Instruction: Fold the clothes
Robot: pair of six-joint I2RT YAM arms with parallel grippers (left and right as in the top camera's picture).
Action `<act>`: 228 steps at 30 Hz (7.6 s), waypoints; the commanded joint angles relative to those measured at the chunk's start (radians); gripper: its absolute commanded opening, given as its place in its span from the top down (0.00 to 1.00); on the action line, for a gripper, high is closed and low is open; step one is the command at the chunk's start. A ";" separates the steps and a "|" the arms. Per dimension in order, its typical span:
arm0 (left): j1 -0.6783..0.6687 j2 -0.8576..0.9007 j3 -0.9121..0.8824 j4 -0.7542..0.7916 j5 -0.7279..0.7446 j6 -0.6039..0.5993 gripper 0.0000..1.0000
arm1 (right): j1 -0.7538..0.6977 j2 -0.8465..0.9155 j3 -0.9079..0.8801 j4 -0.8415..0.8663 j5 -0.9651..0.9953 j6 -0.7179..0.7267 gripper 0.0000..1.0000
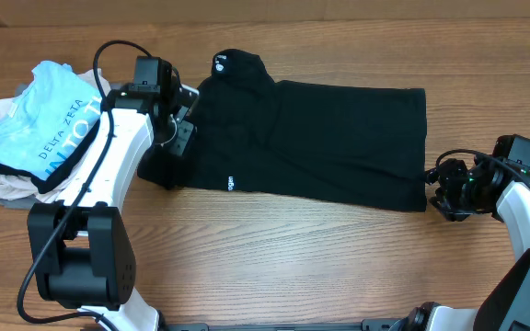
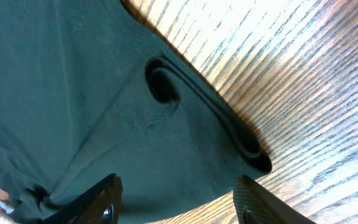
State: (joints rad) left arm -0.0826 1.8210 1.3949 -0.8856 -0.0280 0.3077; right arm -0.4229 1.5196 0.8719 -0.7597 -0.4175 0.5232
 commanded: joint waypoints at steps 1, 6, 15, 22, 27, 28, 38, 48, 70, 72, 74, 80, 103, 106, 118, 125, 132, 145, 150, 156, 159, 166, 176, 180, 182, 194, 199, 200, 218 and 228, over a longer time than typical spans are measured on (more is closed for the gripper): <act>0.006 0.013 -0.002 -0.055 -0.024 -0.040 0.39 | 0.005 0.002 0.024 0.002 0.006 -0.006 0.38; 0.006 0.014 -0.052 -0.115 -0.005 -0.085 0.37 | 0.005 0.002 0.024 0.007 0.010 -0.006 0.38; 0.011 0.017 -0.263 0.037 0.006 -0.141 0.86 | 0.005 0.002 0.024 0.006 0.024 -0.006 0.38; 0.109 0.016 -0.269 0.045 -0.190 -0.330 0.96 | 0.001 0.002 0.024 -0.008 0.098 -0.006 0.35; 0.181 0.016 -0.266 0.049 -0.153 -0.330 0.96 | 0.001 0.002 0.017 -0.066 0.189 -0.006 0.32; 0.188 0.016 -0.266 0.050 -0.146 -0.330 0.96 | 0.002 0.002 0.010 -0.064 0.183 -0.006 0.32; 0.197 0.016 -0.266 0.056 -0.113 -0.330 0.96 | 0.122 0.003 -0.048 0.019 -0.111 -0.225 0.43; 0.197 0.016 -0.266 0.056 -0.109 -0.330 0.96 | 0.199 0.019 -0.048 0.053 -0.028 -0.104 0.50; 0.197 0.016 -0.266 0.055 -0.101 -0.330 0.96 | 0.230 0.114 -0.048 0.171 -0.002 -0.072 0.55; 0.197 0.016 -0.266 0.055 -0.101 -0.330 0.96 | 0.232 0.114 -0.048 0.182 -0.002 -0.072 0.56; 0.197 0.016 -0.266 0.054 -0.101 -0.330 0.96 | 0.231 0.114 -0.048 0.188 0.001 -0.063 0.59; 0.197 0.016 -0.266 0.052 -0.101 -0.330 0.96 | 0.232 0.116 -0.048 0.200 0.025 -0.047 0.64; 0.197 0.016 -0.266 0.049 -0.102 -0.330 0.96 | 0.190 0.096 -0.029 0.234 -0.033 -0.043 0.96; 0.197 0.016 -0.266 0.049 -0.102 -0.330 0.96 | 0.169 0.093 0.004 0.234 -0.050 -0.043 0.96; 0.197 0.016 -0.266 0.051 -0.103 -0.330 0.96 | 0.165 0.093 0.008 0.373 -0.058 0.008 0.96; 0.197 0.016 -0.266 0.050 -0.112 -0.330 0.96 | 0.162 0.093 0.008 0.340 0.024 0.017 0.70; 0.197 0.016 -0.266 0.048 -0.109 -0.330 0.96 | 0.124 0.093 0.007 0.173 0.058 -0.027 0.60; 0.197 0.016 -0.266 0.048 -0.109 -0.330 0.95 | 0.155 0.095 -0.085 0.085 0.057 -0.082 0.62; 0.197 0.016 -0.266 0.048 -0.106 -0.330 0.95 | 0.154 0.095 -0.087 0.065 -0.003 -0.148 0.68; 0.197 0.016 -0.266 0.048 -0.102 -0.330 0.95 | 0.144 0.094 -0.084 0.062 -0.012 -0.172 0.96; 0.198 0.016 -0.266 0.045 -0.105 -0.330 0.96 | 0.098 0.089 -0.050 0.035 0.059 -0.149 0.96; 0.202 0.016 -0.266 0.045 -0.113 -0.330 0.96 | 0.019 0.077 0.019 -0.070 0.129 -0.100 0.96; 0.202 0.016 -0.266 -0.051 -0.104 -0.338 0.88 | 0.019 0.077 0.019 -0.164 0.173 -0.100 0.96; 0.201 0.016 -0.265 -0.058 -0.045 -0.338 0.62 | 0.019 0.077 0.019 -0.120 0.137 -0.101 0.75; 0.201 0.016 -0.255 -0.076 -0.013 -0.337 0.51 | 0.019 0.077 0.027 -0.089 0.116 -0.105 0.70; 0.196 0.016 -0.054 -0.205 0.323 -0.291 0.40 | 0.138 0.092 0.090 0.087 -0.023 -0.167 0.54; 0.159 0.017 -0.071 -0.138 0.369 -0.287 0.51 | 0.221 0.152 0.089 0.140 0.053 -0.108 0.73; 0.147 0.018 -0.079 -0.122 0.368 -0.284 0.56 | 0.231 0.171 0.089 0.146 0.080 -0.082 0.76; 0.124 0.033 -0.270 0.223 0.051 -0.341 0.65 | 0.179 0.249 0.091 0.129 0.174 0.005 0.90; 0.128 0.029 0.143 -0.232 0.102 -0.330 0.46 | 0.105 0.069 0.185 0.049 -0.006 -0.084 0.63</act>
State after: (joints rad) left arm 0.0422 1.8462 1.4147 -1.0706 0.0509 -0.0238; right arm -0.3023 1.6867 0.9890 -0.7078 -0.3500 0.4782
